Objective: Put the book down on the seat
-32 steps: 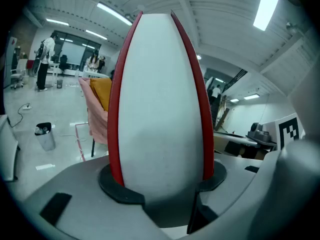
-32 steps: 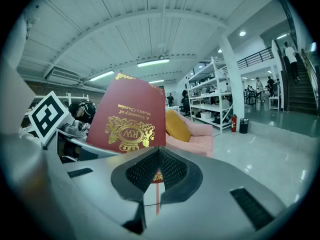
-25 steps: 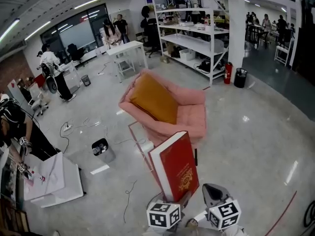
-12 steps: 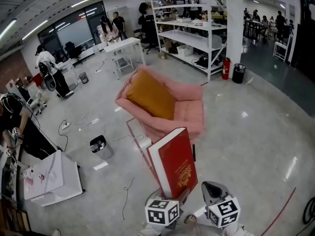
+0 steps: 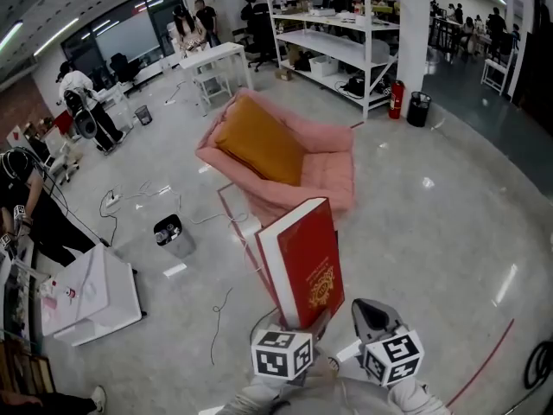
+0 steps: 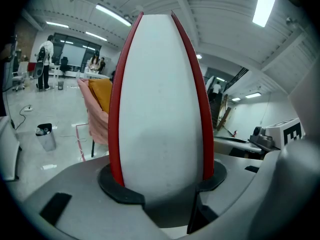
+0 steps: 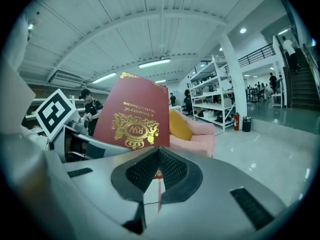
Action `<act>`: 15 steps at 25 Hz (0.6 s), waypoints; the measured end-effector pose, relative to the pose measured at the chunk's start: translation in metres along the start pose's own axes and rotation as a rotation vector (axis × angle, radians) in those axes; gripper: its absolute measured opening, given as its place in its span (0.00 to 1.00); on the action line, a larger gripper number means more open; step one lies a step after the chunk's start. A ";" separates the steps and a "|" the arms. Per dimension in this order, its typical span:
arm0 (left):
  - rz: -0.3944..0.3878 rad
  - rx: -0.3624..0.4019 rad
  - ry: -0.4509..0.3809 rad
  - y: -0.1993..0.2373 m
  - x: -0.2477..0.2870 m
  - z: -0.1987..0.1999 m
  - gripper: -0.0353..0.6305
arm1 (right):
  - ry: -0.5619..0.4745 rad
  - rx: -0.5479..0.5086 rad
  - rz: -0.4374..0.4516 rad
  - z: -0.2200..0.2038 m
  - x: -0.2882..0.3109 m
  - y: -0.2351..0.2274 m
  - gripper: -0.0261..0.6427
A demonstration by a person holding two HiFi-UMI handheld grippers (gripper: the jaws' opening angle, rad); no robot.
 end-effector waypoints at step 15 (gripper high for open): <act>0.012 0.003 0.006 0.005 0.023 0.020 0.44 | 0.027 0.015 -0.006 0.004 0.015 -0.022 0.05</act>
Point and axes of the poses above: the fingertips, and each gripper's own axes: x forward along the fingers, y to its left, z out of its top, the point moved 7 cm from there along -x, backward along the fingers, and after that the axes turned 2 degrees about -y, right-handed, at the moved point
